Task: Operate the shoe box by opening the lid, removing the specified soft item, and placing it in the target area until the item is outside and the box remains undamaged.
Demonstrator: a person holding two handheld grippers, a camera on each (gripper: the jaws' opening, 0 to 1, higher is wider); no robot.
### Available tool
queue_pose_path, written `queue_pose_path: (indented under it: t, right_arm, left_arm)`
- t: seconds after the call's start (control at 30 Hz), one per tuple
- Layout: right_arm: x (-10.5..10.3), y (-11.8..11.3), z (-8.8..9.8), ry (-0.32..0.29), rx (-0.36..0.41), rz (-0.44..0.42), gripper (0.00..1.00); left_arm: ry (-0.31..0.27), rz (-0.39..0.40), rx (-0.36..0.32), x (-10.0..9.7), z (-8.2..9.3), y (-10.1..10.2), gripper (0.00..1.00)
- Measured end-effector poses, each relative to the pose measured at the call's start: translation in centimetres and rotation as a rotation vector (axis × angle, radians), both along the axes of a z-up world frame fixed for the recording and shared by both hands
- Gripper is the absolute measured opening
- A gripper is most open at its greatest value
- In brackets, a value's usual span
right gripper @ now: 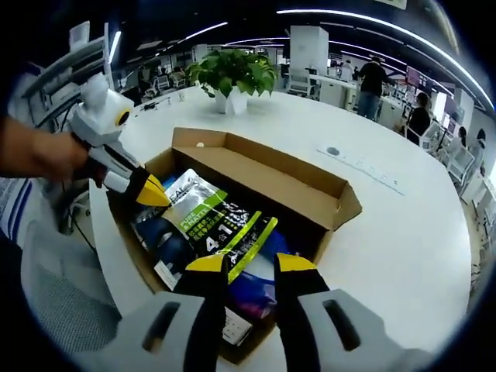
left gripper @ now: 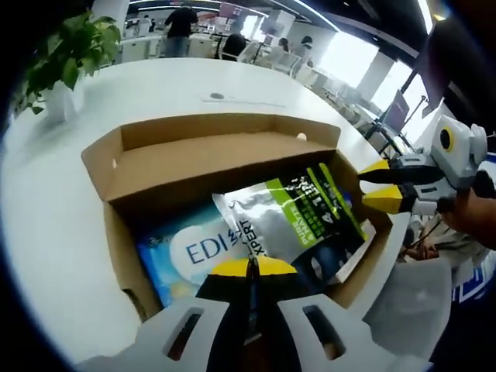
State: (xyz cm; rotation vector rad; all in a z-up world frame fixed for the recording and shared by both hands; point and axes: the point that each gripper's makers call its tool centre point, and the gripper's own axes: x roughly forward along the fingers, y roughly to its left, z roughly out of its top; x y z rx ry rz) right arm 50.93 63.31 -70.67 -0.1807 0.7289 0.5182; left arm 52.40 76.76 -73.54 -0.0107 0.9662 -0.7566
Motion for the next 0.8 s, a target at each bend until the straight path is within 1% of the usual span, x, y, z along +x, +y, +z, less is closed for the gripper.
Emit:
queue_pose_path:
  t: [0.1,0.13,0.17,0.23,0.3,0.47,0.53,0.57,0.6,0.63,0.67,0.7,0.73,0.8]
  right_arm:
    - [-0.1,0.4,-1.3,0.061,0.018,-0.003,0.21]
    - [-0.3,0.7,-1.6,0.094,0.04,-0.009,0.19]
    - [-0.2,1.0,-1.7,0.107,0.068,-0.018,0.16]
    - [0.1,0.7,-2.1,0.118,0.063,-0.037,0.17]
    - [0.5,0.8,-2.1,0.119,0.081,-0.055,0.16]
    - [0.8,0.8,-2.5,0.14,0.1,-0.068,0.15]
    - [1.0,1.0,-2.6,0.147,0.125,-0.071,0.12]
    - [1.0,1.1,-2.8,0.17,0.158,-0.097,0.12]
    - [1.1,1.3,-2.7,0.192,0.216,-0.131,0.12]
    - [1.0,1.4,-2.8,0.211,0.24,-0.144,0.1]
    - [1.2,1.3,-2.8,0.214,0.261,-0.165,0.11]
    - [1.2,1.2,-3.0,0.225,0.267,-0.174,0.1]
    - [1.2,1.1,-3.0,0.219,0.255,-0.163,0.09]
    - [1.2,1.1,-3.1,0.221,0.261,-0.167,0.09]
  left_arm:
    - [0.004,0.006,-0.004,0.0,-0.1,0.2,0.0]
    - [0.007,0.01,-0.006,0.0,-0.2,0.2,0.0]
    - [0.007,0.011,-0.007,0.0,-0.1,0.2,0.0]
    - [0.006,0.009,-0.006,-0.1,-0.1,0.2,0.0]
    - [0.008,0.009,-0.005,-0.1,-0.2,0.2,0.0]
    - [0.015,0.014,-0.013,0.0,-0.5,0.3,0.0]
    - [0.016,0.013,-0.014,0.0,-0.6,0.3,0.0]
    - [0.015,0.012,-0.014,0.0,-0.6,0.3,0.0]
    - [0.017,0.014,-0.015,0.0,-0.6,0.3,0.0]
    - [0.016,0.014,-0.015,0.1,-0.6,0.3,0.0]
    - [0.017,0.013,-0.011,0.1,-0.7,0.4,0.0]
    - [0.016,0.013,-0.011,0.1,-0.7,0.4,0.0]
    - [0.016,0.017,-0.014,0.2,-0.7,0.4,0.0]
    - [0.015,0.016,-0.016,0.2,-0.6,0.4,0.0]
